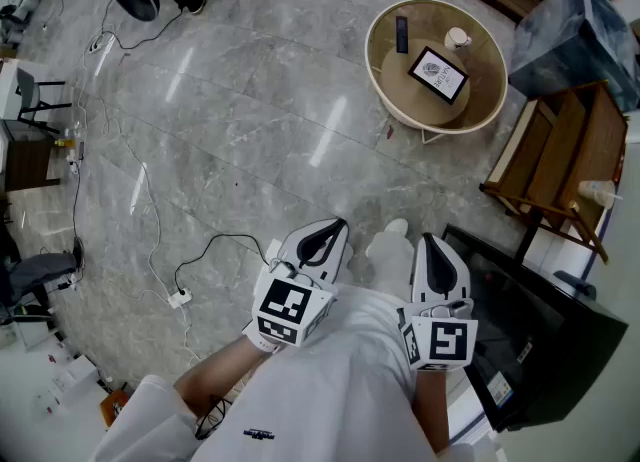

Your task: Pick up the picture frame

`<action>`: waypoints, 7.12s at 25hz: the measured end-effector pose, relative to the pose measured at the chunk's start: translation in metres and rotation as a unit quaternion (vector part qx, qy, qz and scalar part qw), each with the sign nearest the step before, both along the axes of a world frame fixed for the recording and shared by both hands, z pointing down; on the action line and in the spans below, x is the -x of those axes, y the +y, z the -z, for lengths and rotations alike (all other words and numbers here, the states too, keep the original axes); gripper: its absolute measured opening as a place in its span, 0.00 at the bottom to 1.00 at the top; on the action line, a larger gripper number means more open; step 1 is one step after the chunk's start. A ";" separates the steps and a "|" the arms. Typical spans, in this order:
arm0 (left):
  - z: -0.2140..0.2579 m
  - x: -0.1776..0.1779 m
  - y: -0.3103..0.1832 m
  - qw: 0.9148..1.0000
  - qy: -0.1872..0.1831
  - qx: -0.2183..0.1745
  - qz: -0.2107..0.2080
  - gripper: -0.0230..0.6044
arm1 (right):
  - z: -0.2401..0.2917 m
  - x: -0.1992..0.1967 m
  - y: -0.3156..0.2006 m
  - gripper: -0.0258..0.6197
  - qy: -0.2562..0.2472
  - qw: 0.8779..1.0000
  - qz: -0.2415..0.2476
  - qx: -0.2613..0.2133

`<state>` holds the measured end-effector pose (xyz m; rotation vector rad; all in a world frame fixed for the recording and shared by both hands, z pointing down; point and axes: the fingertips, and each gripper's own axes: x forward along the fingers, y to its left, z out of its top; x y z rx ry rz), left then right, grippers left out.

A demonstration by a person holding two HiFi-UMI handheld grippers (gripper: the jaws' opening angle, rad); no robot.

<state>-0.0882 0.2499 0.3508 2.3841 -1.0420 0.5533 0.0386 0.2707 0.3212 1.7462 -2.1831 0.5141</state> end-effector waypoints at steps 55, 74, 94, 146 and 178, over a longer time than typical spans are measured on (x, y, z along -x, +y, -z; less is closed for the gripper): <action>0.037 -0.115 -0.358 0.997 -0.050 -0.049 0.029 0.05 | -0.029 -0.119 -0.357 0.14 -0.047 0.996 0.072 -0.005; -0.002 -0.149 -0.422 0.998 -0.058 -0.018 0.011 0.05 | -0.090 -0.151 -0.416 0.15 -0.054 0.996 0.020 0.070; -0.231 -0.154 -0.471 0.992 -0.082 0.094 0.011 0.05 | -0.307 -0.149 -0.490 0.22 -0.052 0.982 -0.035 0.179; -0.399 -0.122 -0.509 0.991 -0.093 0.095 -0.002 0.05 | -0.587 -0.187 -0.510 0.12 -0.052 0.871 -0.322 0.368; -0.099 -0.136 -0.483 0.997 -0.043 0.006 0.070 0.05 | -0.179 -0.194 -0.489 0.12 -0.090 0.978 -0.133 0.132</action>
